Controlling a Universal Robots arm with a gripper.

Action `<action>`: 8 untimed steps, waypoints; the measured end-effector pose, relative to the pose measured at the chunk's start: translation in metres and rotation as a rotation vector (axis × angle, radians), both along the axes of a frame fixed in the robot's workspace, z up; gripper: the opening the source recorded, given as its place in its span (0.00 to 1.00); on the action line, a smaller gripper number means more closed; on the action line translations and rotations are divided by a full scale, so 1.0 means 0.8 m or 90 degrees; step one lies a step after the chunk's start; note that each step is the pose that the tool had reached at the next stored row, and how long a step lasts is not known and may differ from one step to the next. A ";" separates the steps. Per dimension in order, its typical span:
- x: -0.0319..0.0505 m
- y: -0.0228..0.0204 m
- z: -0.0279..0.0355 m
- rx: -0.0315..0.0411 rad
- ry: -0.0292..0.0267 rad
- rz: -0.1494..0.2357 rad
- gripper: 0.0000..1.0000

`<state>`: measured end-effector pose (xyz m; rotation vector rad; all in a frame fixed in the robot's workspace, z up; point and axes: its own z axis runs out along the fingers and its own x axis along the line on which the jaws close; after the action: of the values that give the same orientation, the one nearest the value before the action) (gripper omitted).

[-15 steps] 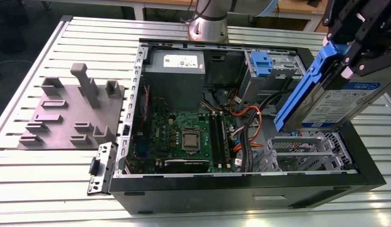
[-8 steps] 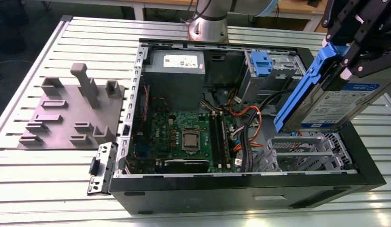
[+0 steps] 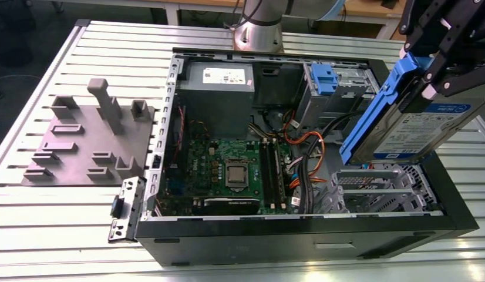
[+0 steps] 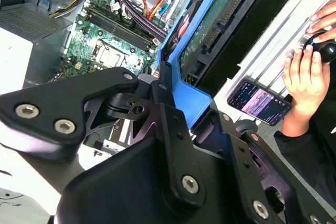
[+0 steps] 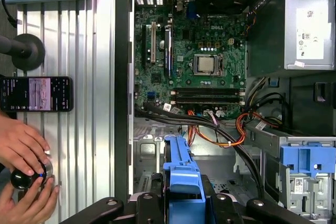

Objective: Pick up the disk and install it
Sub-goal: 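Insert the disk into the insertion slot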

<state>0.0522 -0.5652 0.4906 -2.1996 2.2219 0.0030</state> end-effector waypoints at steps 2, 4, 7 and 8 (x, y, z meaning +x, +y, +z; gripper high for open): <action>0.000 0.0000 -0.0001 -0.0001 0.0000 0.000 0.36; 0.000 -0.0002 -0.0029 0.0001 0.0000 0.000 0.36; 0.000 -0.0019 -0.0095 0.0001 0.0000 0.000 0.36; 0.001 -0.0024 -0.0117 0.0002 0.0000 0.000 0.36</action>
<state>0.0526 -0.5671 0.4812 -2.1995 2.2216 0.0033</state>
